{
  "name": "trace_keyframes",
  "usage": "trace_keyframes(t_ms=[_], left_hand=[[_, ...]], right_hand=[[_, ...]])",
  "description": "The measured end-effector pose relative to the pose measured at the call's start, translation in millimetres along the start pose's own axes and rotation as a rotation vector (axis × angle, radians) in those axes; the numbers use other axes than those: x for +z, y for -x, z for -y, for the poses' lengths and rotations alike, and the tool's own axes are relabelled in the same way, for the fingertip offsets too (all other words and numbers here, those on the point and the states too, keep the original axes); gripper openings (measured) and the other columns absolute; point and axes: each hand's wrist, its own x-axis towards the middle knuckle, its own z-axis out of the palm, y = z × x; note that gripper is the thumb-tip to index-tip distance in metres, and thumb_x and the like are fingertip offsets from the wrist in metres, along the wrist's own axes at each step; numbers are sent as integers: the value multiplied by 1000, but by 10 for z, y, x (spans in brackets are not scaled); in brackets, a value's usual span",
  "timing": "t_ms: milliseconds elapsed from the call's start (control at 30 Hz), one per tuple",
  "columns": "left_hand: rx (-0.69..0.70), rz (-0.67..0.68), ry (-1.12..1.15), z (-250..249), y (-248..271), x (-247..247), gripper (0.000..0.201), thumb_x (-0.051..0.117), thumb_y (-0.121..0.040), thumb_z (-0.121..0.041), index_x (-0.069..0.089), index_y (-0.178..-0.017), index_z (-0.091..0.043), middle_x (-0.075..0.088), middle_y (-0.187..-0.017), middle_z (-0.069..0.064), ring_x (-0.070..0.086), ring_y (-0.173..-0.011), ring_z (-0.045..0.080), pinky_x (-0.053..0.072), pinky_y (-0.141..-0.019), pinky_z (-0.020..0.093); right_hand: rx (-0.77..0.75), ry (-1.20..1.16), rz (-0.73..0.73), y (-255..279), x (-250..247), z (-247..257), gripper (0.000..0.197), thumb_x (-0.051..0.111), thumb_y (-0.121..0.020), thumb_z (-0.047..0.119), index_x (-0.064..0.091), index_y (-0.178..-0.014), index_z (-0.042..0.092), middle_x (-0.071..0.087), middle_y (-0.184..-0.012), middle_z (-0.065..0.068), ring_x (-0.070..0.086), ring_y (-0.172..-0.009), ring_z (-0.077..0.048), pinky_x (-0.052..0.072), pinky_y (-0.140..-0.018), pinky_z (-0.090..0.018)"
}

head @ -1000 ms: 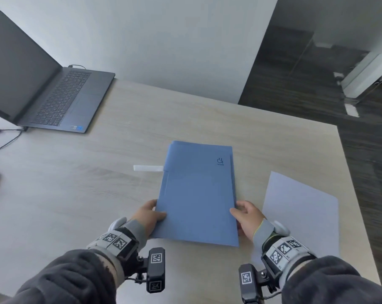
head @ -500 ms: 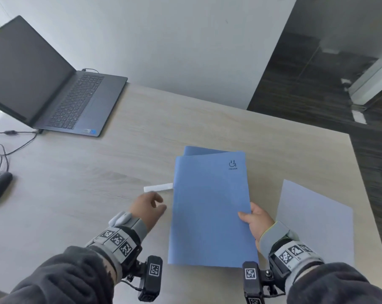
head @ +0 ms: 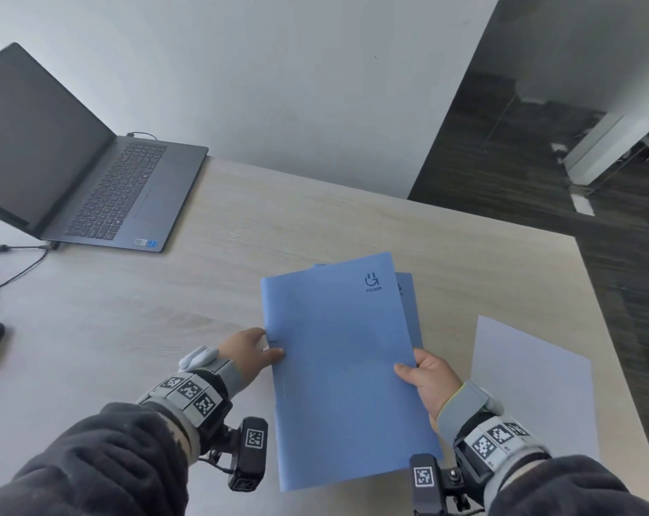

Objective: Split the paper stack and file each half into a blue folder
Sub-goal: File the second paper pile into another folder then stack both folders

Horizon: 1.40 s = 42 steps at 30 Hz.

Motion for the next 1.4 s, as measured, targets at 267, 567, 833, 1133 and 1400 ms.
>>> trace_keyframes(t_ms=[267,567,833,1133,1400], left_hand=[[-96,52,252,25,-87,14,24,58,-84,-38,58,-99,-18,72,-95,13,67,-76,27,58,-77,42],[-222,41,797,205,-327,251,44,59,-55,-17,66,-96,-32,73,-100,13,68,-93,39,54,-87,57],[-204,35,921,152,-28,94,50,68,-62,1,58,-108,-15,71,-98,16,69,-87,38,57,-82,54],[-182,-146,768,757,-187,-134,56,68,-82,0,48,-129,-23,70,-105,18,70,-89,39,55,-84,61],[-211,-291,461,936,-301,-463,47,67,-82,-9,49,-124,-19,68,-100,14,66,-83,33,55,-82,47]], right_hand=[[14,-71,-11,-6,137,-32,25,52,-88,-9,68,-103,1,74,-98,-17,69,-89,-35,55,-86,-52],[14,-91,-39,-84,274,-21,26,51,-89,-9,70,-96,7,77,-90,-10,72,-78,-28,57,-77,-44],[45,-121,-3,-119,516,-93,28,50,-91,-5,66,-111,5,74,-106,-15,69,-96,-36,55,-84,-49],[190,130,86,-89,643,-65,21,53,-94,24,57,-115,27,71,-98,-7,66,-67,-22,48,-50,-26],[184,239,-81,-142,280,-129,24,53,-93,21,55,-116,27,71,-92,-5,62,-64,-20,39,-51,-25]])
